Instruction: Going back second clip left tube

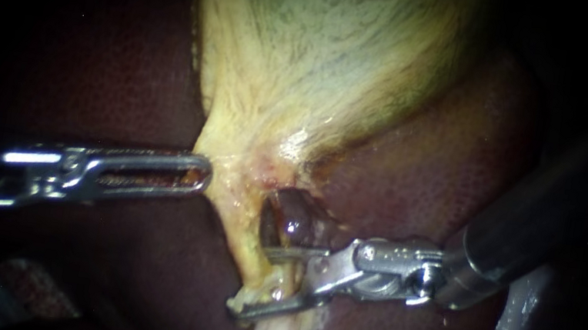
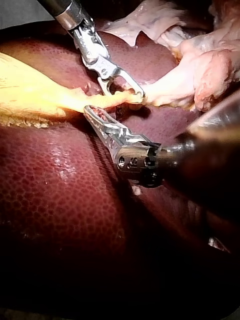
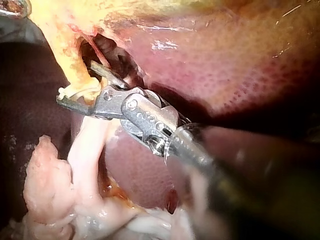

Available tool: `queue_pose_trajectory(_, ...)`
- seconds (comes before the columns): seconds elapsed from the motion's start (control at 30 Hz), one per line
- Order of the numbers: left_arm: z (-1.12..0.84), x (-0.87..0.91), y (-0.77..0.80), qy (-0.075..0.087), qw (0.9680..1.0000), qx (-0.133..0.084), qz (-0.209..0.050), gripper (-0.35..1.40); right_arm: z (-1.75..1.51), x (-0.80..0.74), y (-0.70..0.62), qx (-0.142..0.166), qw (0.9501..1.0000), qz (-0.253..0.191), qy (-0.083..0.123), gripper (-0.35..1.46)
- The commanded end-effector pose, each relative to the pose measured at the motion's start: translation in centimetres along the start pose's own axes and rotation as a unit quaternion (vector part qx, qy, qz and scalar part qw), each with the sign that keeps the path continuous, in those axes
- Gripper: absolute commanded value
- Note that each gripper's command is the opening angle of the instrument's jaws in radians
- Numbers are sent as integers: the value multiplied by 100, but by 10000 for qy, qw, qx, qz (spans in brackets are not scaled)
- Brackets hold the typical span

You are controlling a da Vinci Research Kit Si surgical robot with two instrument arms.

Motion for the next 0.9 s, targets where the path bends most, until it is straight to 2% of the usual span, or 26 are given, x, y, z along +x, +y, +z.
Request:
queue_pose_trajectory(0.03, 1, 0, 0, 0, 10000, -1, 0, -35, 4, 0, -1, -1, 10000, -5, -2, 60)
queue_pose_trajectory(0.27, 2, 0, -1, -4, 10000, -5, 0, -35, 20, -1, -4, 6, 9999, -114, -23, 60)
queue_pose_trajectory(0.43, 3, 1, -1, -5, 10000, -7, -1, -35, 22, -3, -7, 99, 9993, -360, -57, 60)
queue_pose_trajectory(0.63, 3, 1, -1, -7, 10000, -8, -1, -35, 26, -7, -10, 186, 9968, -767, -98, 60)
queue_pose_trajectory(0.9, 2, 1, -1, -6, 10000, -7, 1, -35, 20, -11, -10, 249, 9907, -1334, -133, 60)
